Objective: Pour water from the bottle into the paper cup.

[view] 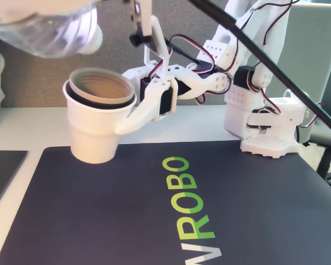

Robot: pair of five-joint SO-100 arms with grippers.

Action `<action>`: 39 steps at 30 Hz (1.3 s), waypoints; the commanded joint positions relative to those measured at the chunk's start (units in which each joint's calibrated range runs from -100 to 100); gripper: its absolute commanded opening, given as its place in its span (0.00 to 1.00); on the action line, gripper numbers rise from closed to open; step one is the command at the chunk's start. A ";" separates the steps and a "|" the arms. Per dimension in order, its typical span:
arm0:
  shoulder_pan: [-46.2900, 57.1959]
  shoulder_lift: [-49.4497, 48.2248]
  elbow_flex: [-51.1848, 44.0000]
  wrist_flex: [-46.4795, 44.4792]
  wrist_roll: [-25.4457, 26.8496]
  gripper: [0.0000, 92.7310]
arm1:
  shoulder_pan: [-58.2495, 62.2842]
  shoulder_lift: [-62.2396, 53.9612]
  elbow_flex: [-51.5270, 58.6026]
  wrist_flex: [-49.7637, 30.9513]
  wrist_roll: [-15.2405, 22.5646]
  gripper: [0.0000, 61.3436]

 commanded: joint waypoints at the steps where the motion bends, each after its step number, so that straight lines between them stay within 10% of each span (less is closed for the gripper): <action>1: -1.21 0.35 -11.79 1.02 -1.03 0.00 | -0.30 -6.02 -6.48 0.17 0.05 0.00; 18: 0.36 3.39 -14.52 2.89 -2.20 0.00 | -2.57 8.49 -26.38 6.79 -2.25 0.00; 39: 0.10 -2.08 -7.07 2.89 -2.20 0.00 | -1.61 5.75 -11.12 -2.20 -2.25 0.00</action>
